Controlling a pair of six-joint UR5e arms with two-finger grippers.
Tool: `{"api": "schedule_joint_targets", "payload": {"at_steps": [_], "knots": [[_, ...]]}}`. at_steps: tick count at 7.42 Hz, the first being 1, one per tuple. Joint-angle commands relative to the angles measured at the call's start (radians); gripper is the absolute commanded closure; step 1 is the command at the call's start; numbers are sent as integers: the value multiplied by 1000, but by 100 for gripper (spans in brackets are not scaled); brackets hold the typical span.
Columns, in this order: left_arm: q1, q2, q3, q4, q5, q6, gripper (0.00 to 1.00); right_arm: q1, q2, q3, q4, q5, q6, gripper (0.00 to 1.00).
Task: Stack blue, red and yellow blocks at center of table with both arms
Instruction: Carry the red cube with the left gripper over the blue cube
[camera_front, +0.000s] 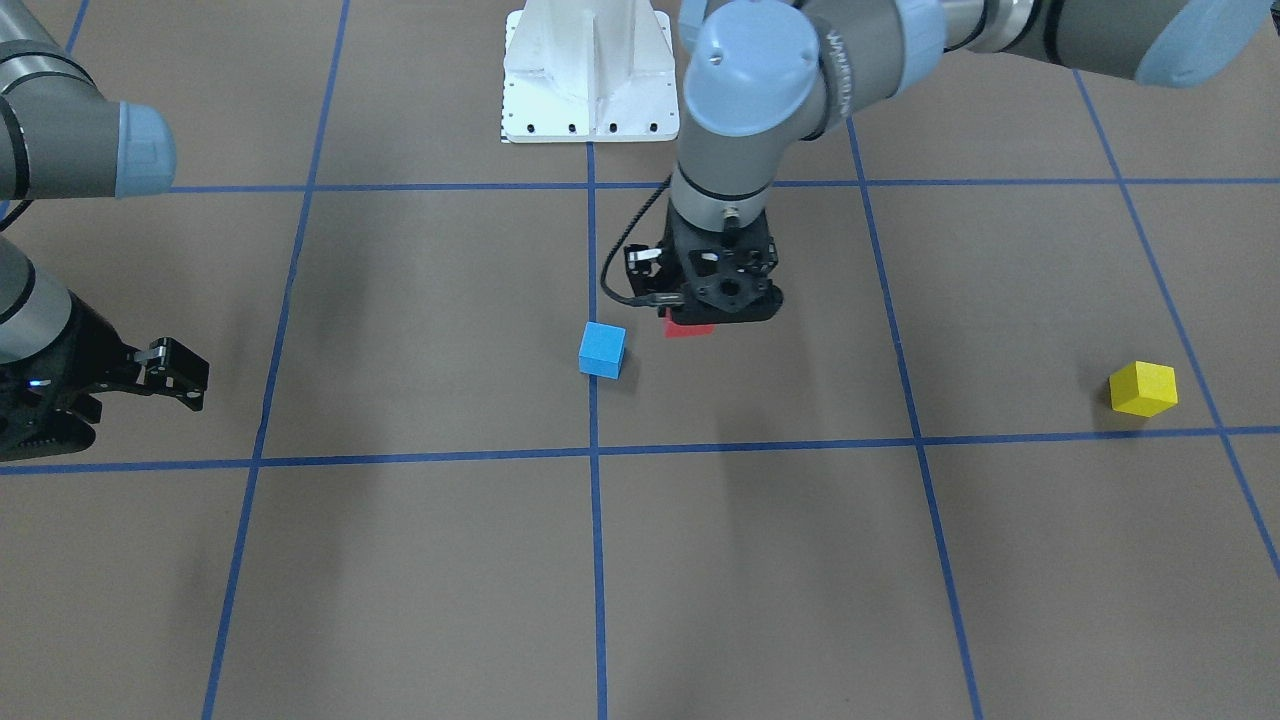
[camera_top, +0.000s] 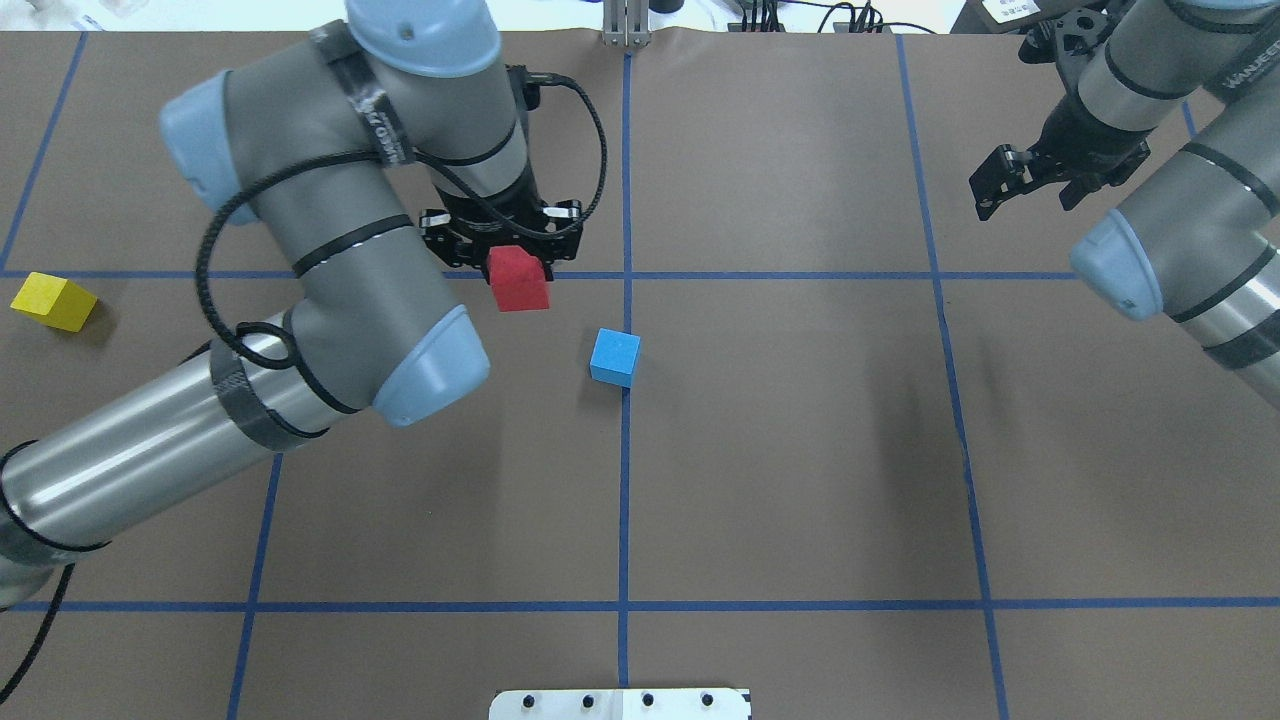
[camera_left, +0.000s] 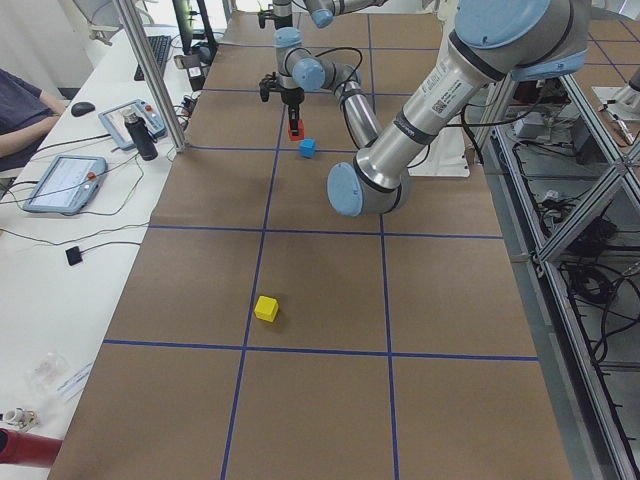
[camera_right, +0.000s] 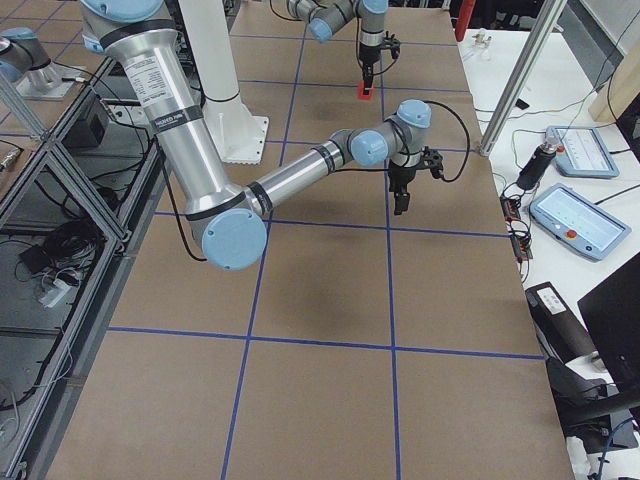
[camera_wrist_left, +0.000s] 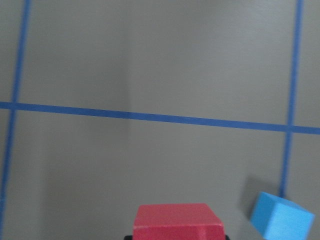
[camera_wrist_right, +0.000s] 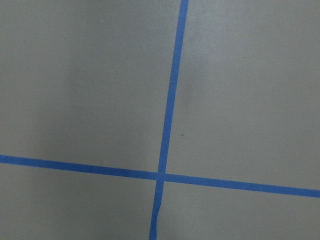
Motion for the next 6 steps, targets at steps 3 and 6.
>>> {"api": "schedule_joint_targets", "payload": {"at_steps": [3,6], "knots": [[70,-41,98,-65,4,183,100,29,-18,-18,2,17,-17,1],[90,-39,159,-169,6,182,100,31,-20,-27,3,18,-17,1]]}}
